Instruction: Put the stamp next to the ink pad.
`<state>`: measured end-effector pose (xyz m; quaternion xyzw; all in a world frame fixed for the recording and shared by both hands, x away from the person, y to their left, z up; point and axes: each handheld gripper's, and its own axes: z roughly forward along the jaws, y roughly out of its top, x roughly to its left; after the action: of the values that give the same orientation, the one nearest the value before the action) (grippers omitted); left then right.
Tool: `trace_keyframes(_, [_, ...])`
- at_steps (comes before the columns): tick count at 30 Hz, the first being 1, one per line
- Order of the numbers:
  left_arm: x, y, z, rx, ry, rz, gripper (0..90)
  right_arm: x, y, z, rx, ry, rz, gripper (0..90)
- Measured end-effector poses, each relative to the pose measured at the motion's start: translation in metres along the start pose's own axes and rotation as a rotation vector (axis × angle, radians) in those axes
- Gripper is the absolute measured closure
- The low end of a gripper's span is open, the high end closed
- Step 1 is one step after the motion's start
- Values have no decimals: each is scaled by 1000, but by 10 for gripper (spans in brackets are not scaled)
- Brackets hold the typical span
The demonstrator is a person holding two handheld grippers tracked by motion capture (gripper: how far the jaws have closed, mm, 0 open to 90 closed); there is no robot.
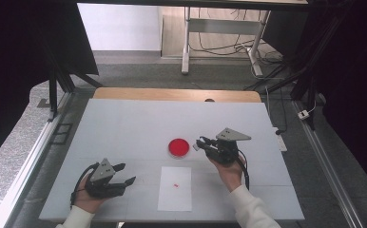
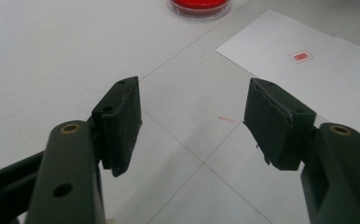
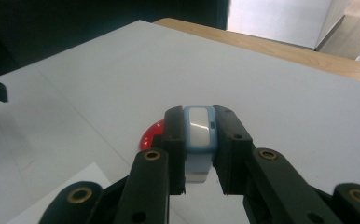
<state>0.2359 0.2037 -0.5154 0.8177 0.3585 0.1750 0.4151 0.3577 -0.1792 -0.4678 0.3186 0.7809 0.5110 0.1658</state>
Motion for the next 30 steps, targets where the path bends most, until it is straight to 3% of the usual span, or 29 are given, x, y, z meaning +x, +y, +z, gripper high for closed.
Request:
trace_keyframes(8, [0,0,1,3,1,-2,362,-11,4,19,37,-20,-16,747])
trace_keyframes(19, [1,0,1,6,-1,-2,361,-23,-8,47,162,-39,-12,746])
trace_keyframes(30, [1,-1,2,5,-3,-3,361,-21,-13,58,213,-53,-43,745])
